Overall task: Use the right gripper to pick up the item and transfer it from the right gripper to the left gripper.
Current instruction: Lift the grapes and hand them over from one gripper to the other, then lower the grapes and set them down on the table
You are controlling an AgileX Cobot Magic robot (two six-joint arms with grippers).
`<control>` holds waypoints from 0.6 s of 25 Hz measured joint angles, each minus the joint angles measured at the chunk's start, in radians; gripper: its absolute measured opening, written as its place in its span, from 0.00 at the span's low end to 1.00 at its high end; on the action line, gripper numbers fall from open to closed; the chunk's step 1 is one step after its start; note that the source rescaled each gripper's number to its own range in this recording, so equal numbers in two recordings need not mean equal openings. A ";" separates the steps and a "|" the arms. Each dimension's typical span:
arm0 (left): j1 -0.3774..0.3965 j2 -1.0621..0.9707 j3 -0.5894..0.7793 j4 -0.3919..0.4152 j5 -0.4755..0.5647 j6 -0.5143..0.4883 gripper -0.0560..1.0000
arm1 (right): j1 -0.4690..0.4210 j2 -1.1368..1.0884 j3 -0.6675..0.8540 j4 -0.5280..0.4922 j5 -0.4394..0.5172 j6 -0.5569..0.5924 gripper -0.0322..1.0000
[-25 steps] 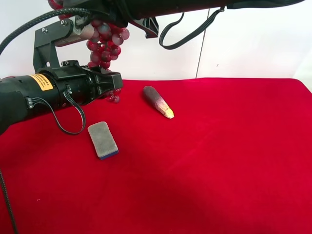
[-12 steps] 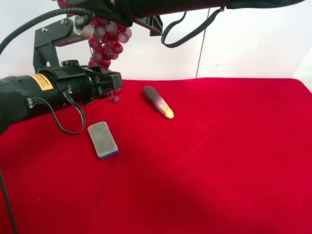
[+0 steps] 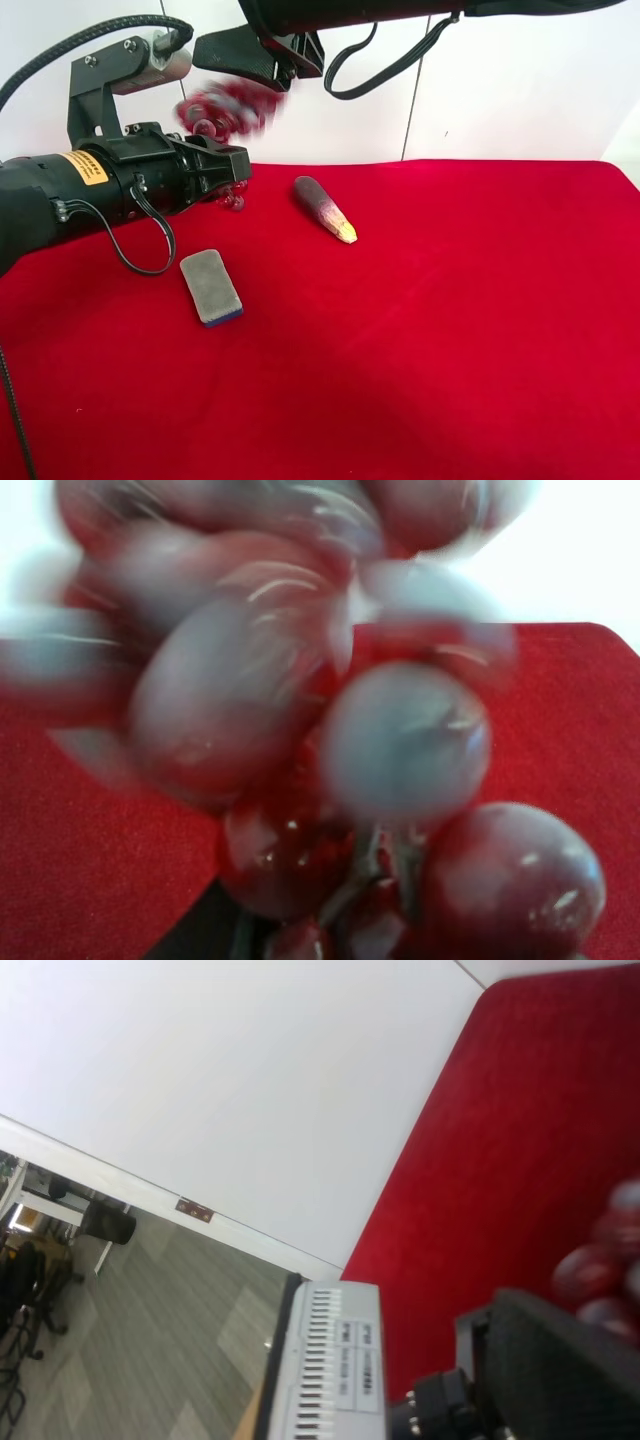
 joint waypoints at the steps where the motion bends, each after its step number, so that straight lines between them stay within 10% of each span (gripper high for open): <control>1: 0.000 0.000 0.000 0.000 0.002 0.000 0.09 | 0.000 0.000 0.000 0.001 0.002 0.000 1.00; 15: 0.000 0.000 0.000 0.001 0.039 0.042 0.07 | 0.000 -0.076 0.000 -0.127 0.017 -0.007 1.00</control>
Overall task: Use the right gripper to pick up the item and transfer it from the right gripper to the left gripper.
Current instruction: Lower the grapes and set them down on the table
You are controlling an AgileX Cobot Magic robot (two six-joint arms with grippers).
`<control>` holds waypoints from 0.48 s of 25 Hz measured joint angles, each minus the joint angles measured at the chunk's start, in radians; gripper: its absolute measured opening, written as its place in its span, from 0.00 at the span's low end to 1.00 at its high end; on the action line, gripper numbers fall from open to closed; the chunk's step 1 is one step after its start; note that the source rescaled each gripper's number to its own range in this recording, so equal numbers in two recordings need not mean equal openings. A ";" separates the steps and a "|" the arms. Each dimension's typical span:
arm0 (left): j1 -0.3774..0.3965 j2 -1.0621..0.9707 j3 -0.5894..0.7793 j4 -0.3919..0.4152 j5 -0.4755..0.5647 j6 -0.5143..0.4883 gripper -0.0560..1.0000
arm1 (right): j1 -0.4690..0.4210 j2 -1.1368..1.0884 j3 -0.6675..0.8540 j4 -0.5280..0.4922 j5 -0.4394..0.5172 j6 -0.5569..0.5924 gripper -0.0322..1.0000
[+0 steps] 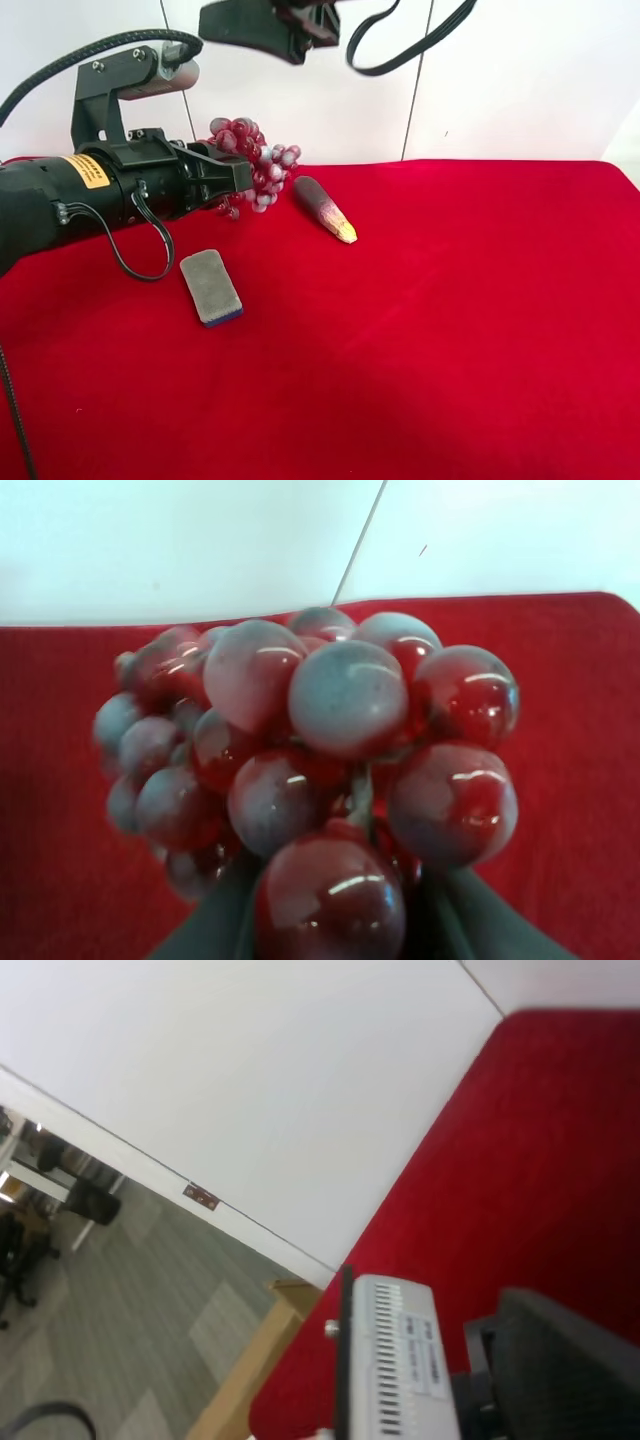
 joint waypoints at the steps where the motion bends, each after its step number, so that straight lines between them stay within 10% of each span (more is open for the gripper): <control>1: 0.000 0.000 0.000 0.000 0.010 0.001 0.07 | 0.000 -0.011 0.000 -0.025 0.001 0.001 1.00; 12: 0.000 0.000 0.000 0.000 0.065 0.040 0.07 | 0.000 -0.152 0.000 -0.519 0.151 0.262 1.00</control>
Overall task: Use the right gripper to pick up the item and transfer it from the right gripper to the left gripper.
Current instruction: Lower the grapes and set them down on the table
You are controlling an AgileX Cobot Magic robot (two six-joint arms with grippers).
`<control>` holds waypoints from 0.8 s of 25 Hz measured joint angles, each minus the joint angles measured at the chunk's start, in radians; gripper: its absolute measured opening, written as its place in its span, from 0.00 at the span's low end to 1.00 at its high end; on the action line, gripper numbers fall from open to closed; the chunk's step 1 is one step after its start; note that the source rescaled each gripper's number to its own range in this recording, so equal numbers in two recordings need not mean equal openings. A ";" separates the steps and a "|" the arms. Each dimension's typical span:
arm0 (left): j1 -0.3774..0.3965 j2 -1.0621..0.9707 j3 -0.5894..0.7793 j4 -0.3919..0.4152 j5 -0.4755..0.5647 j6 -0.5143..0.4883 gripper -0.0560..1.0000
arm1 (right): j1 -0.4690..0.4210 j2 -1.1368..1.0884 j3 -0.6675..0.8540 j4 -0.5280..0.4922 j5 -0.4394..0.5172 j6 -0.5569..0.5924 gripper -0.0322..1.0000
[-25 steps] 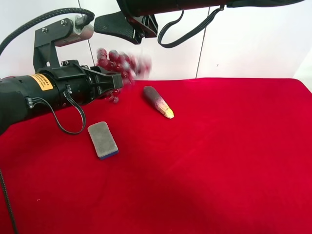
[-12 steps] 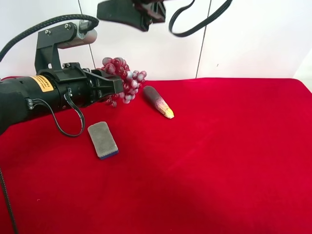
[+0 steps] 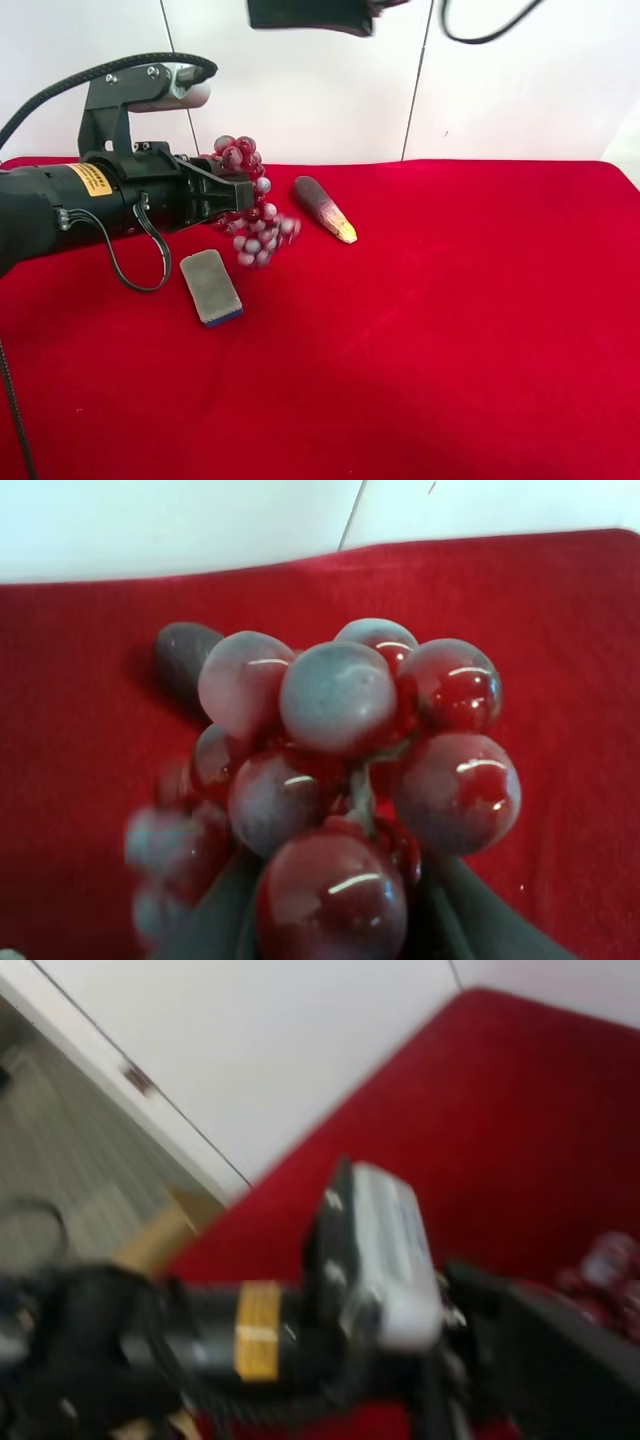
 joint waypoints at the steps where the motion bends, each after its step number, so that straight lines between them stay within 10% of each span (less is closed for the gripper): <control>1: 0.000 0.000 0.000 0.000 0.001 0.001 0.07 | 0.000 -0.014 0.000 -0.059 0.025 0.028 1.00; 13: 0.000 0.000 0.000 0.000 0.028 0.026 0.06 | 0.001 -0.213 0.002 -0.606 0.433 0.307 1.00; 20: 0.000 0.000 0.000 0.000 0.032 0.046 0.06 | 0.001 -0.403 0.180 -0.769 0.509 0.403 1.00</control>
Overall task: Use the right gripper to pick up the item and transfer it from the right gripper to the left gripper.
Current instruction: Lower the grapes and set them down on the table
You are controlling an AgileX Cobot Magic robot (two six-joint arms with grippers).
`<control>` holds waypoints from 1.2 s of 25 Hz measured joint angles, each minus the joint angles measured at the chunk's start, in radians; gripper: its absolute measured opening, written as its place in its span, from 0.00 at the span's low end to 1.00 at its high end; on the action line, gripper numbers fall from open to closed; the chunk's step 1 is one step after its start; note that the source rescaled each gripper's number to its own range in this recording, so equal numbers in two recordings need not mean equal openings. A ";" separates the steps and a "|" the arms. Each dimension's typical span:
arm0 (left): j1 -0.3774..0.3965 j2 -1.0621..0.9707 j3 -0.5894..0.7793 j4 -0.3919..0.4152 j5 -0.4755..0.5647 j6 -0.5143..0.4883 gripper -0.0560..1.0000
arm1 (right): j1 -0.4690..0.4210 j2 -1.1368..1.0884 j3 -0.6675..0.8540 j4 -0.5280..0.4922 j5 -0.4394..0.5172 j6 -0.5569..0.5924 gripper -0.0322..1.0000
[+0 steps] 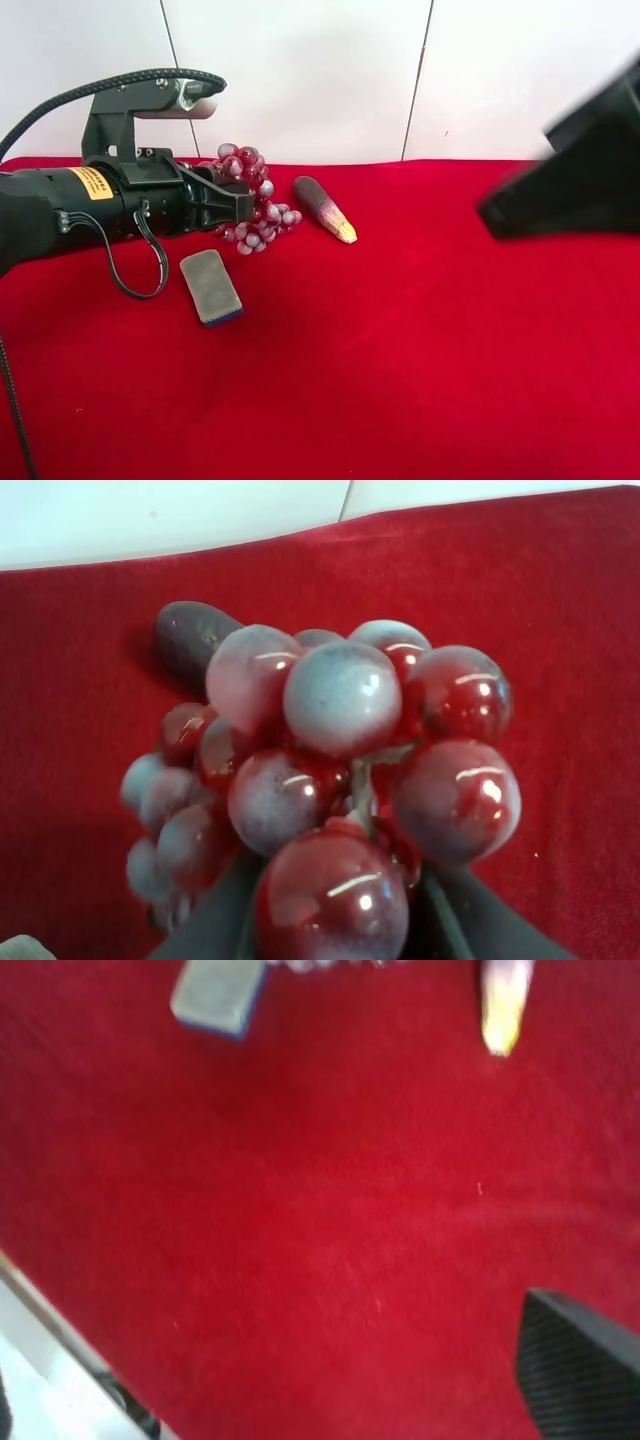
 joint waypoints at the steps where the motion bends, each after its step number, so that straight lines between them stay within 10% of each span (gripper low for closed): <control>1: 0.000 0.000 0.000 0.000 0.005 0.001 0.06 | 0.000 -0.030 0.040 -0.001 0.002 0.005 1.00; 18: 0.000 0.000 0.000 -0.004 0.051 0.004 0.06 | 0.000 -0.696 0.454 -0.007 -0.067 0.039 1.00; 30: 0.000 0.000 0.000 -0.004 0.055 0.004 0.06 | 0.000 -0.748 0.541 -0.057 -0.070 0.014 1.00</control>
